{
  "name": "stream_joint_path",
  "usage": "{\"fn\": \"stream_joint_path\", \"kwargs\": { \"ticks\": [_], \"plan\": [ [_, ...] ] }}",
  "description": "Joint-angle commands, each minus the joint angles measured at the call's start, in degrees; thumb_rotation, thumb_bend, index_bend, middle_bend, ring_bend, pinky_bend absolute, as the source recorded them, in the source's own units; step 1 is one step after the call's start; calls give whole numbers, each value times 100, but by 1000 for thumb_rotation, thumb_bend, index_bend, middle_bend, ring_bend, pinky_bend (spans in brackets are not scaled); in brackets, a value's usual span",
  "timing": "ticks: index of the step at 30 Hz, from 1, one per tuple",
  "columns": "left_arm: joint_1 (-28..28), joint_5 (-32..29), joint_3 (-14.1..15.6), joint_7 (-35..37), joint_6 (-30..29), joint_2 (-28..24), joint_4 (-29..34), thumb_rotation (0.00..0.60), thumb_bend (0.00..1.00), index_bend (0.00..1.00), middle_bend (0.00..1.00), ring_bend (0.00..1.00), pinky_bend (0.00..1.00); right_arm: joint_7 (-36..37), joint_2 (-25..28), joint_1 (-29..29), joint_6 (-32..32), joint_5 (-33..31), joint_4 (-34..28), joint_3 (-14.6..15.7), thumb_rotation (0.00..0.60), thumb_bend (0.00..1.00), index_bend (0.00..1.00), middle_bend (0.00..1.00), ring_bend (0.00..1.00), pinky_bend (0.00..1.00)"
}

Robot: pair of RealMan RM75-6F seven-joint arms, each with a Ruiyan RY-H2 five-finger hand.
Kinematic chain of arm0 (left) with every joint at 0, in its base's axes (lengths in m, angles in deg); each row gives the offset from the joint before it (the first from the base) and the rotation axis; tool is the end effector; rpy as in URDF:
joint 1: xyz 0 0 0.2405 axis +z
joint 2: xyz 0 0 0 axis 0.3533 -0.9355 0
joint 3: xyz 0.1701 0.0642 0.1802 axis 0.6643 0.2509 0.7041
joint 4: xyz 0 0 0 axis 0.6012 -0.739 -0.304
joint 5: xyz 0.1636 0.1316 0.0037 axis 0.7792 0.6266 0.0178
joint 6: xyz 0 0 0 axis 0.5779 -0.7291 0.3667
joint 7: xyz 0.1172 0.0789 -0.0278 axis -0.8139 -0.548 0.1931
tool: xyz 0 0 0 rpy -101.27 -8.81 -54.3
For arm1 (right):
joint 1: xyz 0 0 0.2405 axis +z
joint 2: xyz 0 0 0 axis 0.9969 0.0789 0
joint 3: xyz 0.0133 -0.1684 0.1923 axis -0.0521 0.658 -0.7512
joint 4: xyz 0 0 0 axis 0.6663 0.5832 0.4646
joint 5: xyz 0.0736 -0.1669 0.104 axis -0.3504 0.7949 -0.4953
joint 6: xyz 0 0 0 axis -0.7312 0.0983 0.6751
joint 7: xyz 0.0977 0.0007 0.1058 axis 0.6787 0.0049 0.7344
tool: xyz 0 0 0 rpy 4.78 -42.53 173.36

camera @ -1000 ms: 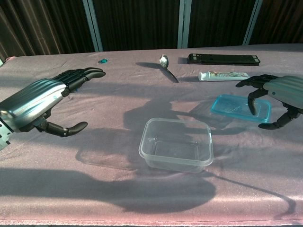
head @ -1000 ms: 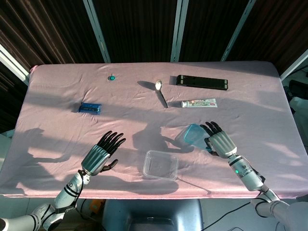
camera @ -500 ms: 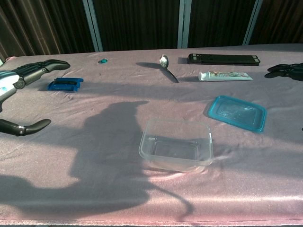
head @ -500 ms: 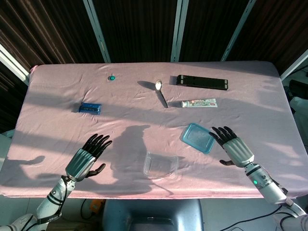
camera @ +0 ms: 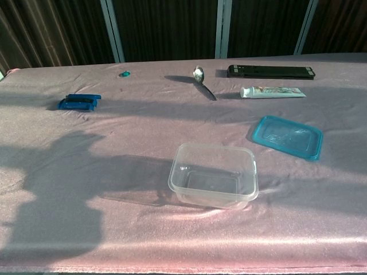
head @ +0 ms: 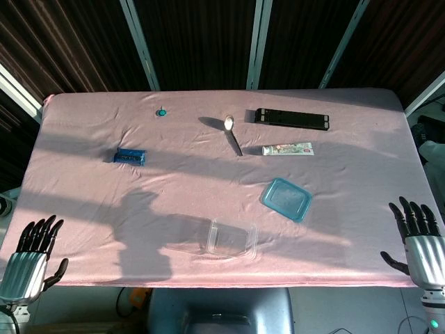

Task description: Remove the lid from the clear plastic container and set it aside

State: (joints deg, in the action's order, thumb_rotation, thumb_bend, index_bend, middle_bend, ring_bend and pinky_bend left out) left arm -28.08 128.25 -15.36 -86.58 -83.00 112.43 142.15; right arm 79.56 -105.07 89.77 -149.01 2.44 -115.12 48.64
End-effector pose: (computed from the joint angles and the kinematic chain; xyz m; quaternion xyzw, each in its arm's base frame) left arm -0.2882 0.1456 0.1344 -0.6333 -0.3550 -0.3812 0.5723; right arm -0.3157 -0.1534 0.1727 0.6114 -0.3097 0.3424 0.6427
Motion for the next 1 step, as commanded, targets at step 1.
{"fn": "stream_joint_path", "kwargs": {
  "ticks": [1],
  "plan": [
    [76, 20, -68, 137, 105, -14, -99, 600, 344, 0, 0, 0, 0, -160, -36, -5, 164, -18, -16, -44, 600, 201, 0, 0, 0, 0]
  ]
}}
